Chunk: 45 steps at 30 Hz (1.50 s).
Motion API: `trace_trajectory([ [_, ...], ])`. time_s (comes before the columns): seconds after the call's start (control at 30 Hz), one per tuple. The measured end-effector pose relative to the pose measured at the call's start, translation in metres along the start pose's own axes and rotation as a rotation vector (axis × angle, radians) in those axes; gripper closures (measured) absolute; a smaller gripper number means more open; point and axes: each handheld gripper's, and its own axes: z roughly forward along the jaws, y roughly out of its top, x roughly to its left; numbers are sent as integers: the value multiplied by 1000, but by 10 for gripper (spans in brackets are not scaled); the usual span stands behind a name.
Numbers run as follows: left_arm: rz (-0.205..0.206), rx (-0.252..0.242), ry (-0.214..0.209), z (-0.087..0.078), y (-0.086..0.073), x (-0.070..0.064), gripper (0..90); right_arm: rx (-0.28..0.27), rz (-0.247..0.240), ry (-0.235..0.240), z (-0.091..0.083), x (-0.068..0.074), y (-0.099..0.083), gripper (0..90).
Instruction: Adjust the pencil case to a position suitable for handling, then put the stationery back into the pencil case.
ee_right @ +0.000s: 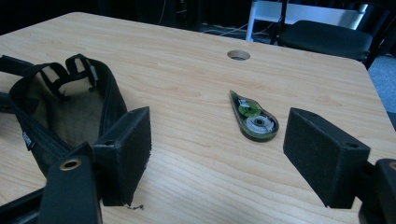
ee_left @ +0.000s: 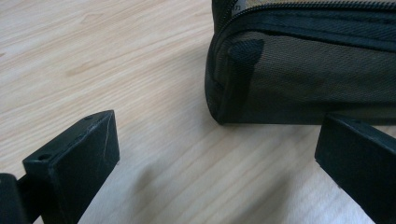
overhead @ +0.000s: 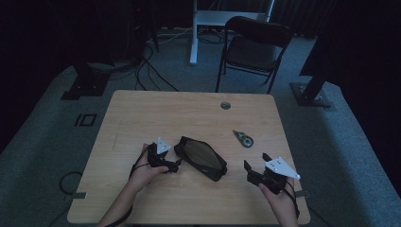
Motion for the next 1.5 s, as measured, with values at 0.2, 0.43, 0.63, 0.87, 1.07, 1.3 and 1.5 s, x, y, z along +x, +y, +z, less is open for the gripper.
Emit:
trace_trajectory([
  [0.2,-3,-13,-11,9,10,-1,2,-19,42,-2,-1,-3,1,230],
  [0.43,2,-42,-16,12,25,0,2,-21,63,-17,-1,-3,1,185],
  [0.63,0,-54,-17,6,26,0,2,-2,24,5,3,1,-1,179],
  [0.87,1,-40,-19,-6,16,3,2,-3,38,10,7,-2,-3,180],
  [1.07,1,1,-16,-18,-2,11,2,10,30,15,12,-6,-4,181],
  [1.3,-27,35,3,-34,-25,25,2,18,21,33,38,-26,-12,240],
  [1.5,-53,40,15,-49,-41,32,2,38,-4,34,57,-45,-16,237],
])
